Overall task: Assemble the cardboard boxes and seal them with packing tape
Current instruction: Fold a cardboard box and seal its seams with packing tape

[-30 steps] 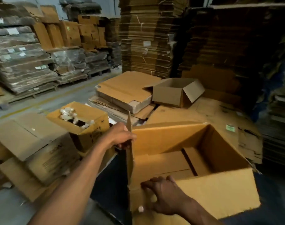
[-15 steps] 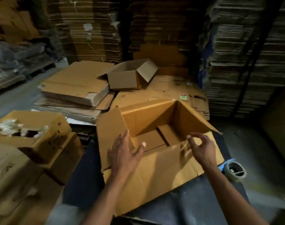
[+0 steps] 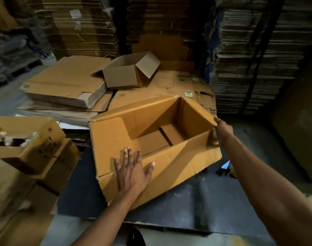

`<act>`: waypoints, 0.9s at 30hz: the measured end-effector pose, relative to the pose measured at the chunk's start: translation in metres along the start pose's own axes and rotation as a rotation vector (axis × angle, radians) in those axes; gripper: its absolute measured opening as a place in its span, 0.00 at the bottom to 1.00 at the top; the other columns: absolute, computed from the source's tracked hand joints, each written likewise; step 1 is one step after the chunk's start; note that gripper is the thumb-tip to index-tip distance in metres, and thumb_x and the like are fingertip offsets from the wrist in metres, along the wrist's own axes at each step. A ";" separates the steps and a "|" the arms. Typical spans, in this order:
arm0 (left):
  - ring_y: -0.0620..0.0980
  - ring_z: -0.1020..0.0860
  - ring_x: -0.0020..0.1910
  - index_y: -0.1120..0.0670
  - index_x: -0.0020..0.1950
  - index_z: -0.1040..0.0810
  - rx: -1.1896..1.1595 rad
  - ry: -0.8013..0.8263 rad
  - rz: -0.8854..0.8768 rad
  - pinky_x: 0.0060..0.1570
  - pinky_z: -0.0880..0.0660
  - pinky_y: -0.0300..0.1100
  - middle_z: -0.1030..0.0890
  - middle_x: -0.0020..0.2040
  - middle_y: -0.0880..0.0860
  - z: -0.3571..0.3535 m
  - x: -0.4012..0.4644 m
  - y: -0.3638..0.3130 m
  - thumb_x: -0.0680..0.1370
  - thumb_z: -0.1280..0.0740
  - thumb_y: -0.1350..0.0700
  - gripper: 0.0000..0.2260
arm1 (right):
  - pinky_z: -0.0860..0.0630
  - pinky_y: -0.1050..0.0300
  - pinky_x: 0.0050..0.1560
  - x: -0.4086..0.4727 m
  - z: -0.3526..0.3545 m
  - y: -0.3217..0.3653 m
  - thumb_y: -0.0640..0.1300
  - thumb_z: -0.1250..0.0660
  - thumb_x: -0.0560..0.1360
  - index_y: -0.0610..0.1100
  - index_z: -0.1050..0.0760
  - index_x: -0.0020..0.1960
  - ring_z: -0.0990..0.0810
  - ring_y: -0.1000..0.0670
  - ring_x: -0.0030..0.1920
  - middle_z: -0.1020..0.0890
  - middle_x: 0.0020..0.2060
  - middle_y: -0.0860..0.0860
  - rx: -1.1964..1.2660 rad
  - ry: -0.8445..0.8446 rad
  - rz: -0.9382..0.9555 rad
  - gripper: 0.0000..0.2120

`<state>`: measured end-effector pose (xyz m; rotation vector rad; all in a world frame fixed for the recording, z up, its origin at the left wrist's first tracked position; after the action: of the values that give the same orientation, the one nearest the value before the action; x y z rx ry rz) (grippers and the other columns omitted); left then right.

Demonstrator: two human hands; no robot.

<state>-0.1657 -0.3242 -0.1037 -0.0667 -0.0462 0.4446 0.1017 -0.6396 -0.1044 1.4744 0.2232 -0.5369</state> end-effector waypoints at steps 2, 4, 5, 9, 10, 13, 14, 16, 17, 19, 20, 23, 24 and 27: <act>0.57 0.52 0.84 0.49 0.84 0.45 -0.002 -0.008 -0.009 0.78 0.61 0.63 0.48 0.84 0.59 0.000 -0.001 0.001 0.78 0.61 0.26 0.41 | 0.25 0.46 0.62 -0.005 0.000 0.012 0.57 0.26 0.74 0.43 0.25 0.69 0.22 0.42 0.58 0.20 0.59 0.47 0.078 -0.065 0.079 0.29; 0.57 0.51 0.84 0.48 0.84 0.44 -0.011 -0.018 -0.015 0.78 0.60 0.63 0.47 0.84 0.59 -0.001 -0.002 0.000 0.77 0.61 0.26 0.41 | 0.24 0.48 0.57 -0.010 0.001 0.020 0.53 0.28 0.74 0.45 0.21 0.65 0.20 0.43 0.56 0.17 0.57 0.46 0.133 -0.103 0.174 0.22; 0.57 0.51 0.84 0.48 0.84 0.44 -0.013 -0.016 -0.012 0.78 0.60 0.64 0.47 0.84 0.59 -0.003 -0.002 0.001 0.77 0.61 0.26 0.41 | 0.23 0.48 0.57 -0.016 0.000 0.024 0.52 0.28 0.73 0.46 0.21 0.65 0.19 0.44 0.57 0.17 0.58 0.47 0.160 -0.098 0.239 0.22; 0.60 0.56 0.84 0.49 0.85 0.47 -0.023 -0.068 -0.044 0.78 0.60 0.67 0.52 0.84 0.62 -0.005 -0.006 -0.003 0.78 0.56 0.26 0.41 | 0.23 0.46 0.60 -0.038 -0.011 0.021 0.54 0.27 0.75 0.57 0.27 0.67 0.21 0.48 0.61 0.21 0.59 0.54 -0.129 0.118 0.485 0.22; 0.61 0.58 0.83 0.49 0.85 0.50 -0.019 -0.085 -0.072 0.77 0.61 0.68 0.54 0.84 0.63 -0.005 -0.009 -0.007 0.77 0.54 0.26 0.42 | 0.25 0.40 0.64 -0.042 -0.018 0.017 0.57 0.28 0.74 0.62 0.25 0.65 0.24 0.46 0.66 0.22 0.63 0.54 -0.427 0.179 0.577 0.20; 0.64 0.62 0.82 0.50 0.85 0.55 0.047 -0.078 -0.201 0.75 0.63 0.72 0.60 0.82 0.67 -0.011 -0.022 -0.028 0.71 0.47 0.21 0.52 | 0.47 0.29 0.77 -0.044 -0.032 -0.008 0.50 0.30 0.74 0.62 0.27 0.70 0.44 0.41 0.80 0.30 0.73 0.54 -1.196 0.269 0.794 0.25; 0.65 0.64 0.82 0.51 0.85 0.58 0.082 -0.050 -0.240 0.74 0.64 0.74 0.63 0.82 0.67 -0.014 -0.027 -0.036 0.68 0.46 0.18 0.56 | 0.53 0.28 0.77 -0.050 -0.034 -0.013 0.50 0.29 0.73 0.61 0.32 0.74 0.50 0.41 0.81 0.34 0.77 0.52 -1.288 0.298 0.834 0.31; 0.67 0.72 0.78 0.53 0.82 0.70 0.161 0.050 -0.250 0.71 0.68 0.76 0.73 0.78 0.68 -0.021 -0.032 -0.048 0.65 0.41 0.17 0.64 | 0.59 0.27 0.78 -0.059 -0.033 -0.020 0.51 0.27 0.72 0.59 0.44 0.81 0.59 0.41 0.83 0.45 0.82 0.49 -1.401 0.338 0.883 0.43; 0.69 0.75 0.76 0.54 0.79 0.75 0.197 0.101 -0.229 0.70 0.68 0.77 0.76 0.76 0.68 -0.023 -0.033 -0.050 0.65 0.36 0.19 0.66 | 0.61 0.27 0.77 -0.057 -0.031 -0.024 0.53 0.26 0.71 0.58 0.51 0.83 0.61 0.41 0.82 0.50 0.83 0.48 -1.460 0.353 0.891 0.49; 0.71 0.75 0.75 0.56 0.78 0.76 0.216 0.182 -0.197 0.69 0.64 0.79 0.77 0.75 0.70 -0.019 -0.035 -0.054 0.65 0.30 0.24 0.69 | 0.62 0.27 0.76 -0.059 -0.023 -0.027 0.58 0.24 0.70 0.58 0.60 0.83 0.63 0.41 0.82 0.55 0.84 0.47 -1.566 0.385 0.888 0.56; 0.71 0.73 0.76 0.56 0.79 0.75 0.204 0.234 -0.196 0.69 0.63 0.79 0.76 0.75 0.71 -0.015 -0.036 -0.054 0.64 0.28 0.25 0.69 | 0.61 0.27 0.76 -0.064 -0.020 -0.025 0.59 0.24 0.70 0.58 0.60 0.83 0.61 0.41 0.82 0.55 0.83 0.48 -1.599 0.416 0.871 0.56; 0.65 0.60 0.82 0.51 0.84 0.64 0.025 0.496 -0.245 0.75 0.56 0.73 0.64 0.82 0.64 0.015 -0.040 -0.052 0.66 0.28 0.27 0.63 | 0.46 0.33 0.78 -0.088 -0.012 0.000 0.58 0.30 0.77 0.58 0.44 0.82 0.45 0.41 0.81 0.43 0.82 0.47 -1.465 0.599 0.650 0.38; 0.61 0.48 0.83 0.48 0.85 0.55 -0.119 0.571 -0.266 0.77 0.47 0.67 0.53 0.84 0.60 0.038 -0.036 -0.049 0.70 0.28 0.31 0.54 | 0.40 0.39 0.77 -0.098 -0.010 0.012 0.57 0.33 0.80 0.57 0.36 0.79 0.37 0.43 0.77 0.35 0.79 0.47 -1.387 0.674 0.538 0.29; 0.44 0.23 0.63 0.48 0.74 0.24 -0.451 0.711 -0.386 0.70 0.30 0.50 0.21 0.68 0.47 0.107 -0.014 -0.038 0.79 0.28 0.47 0.23 | 0.34 0.42 0.73 -0.130 -0.008 0.032 0.75 0.33 0.68 0.52 0.20 0.66 0.22 0.46 0.65 0.19 0.65 0.49 -1.207 0.881 0.262 0.36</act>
<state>-0.1687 -0.3591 0.0052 -0.6449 0.5349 -0.0014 0.0062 -0.6051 -0.0168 0.4301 0.8529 0.4777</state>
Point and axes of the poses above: each hand's wrist, its own x-axis towards the middle knuckle, its own z-axis out of the back of the hand, y = z × x, the point moved 7 cm from there along x, towards the middle knuckle
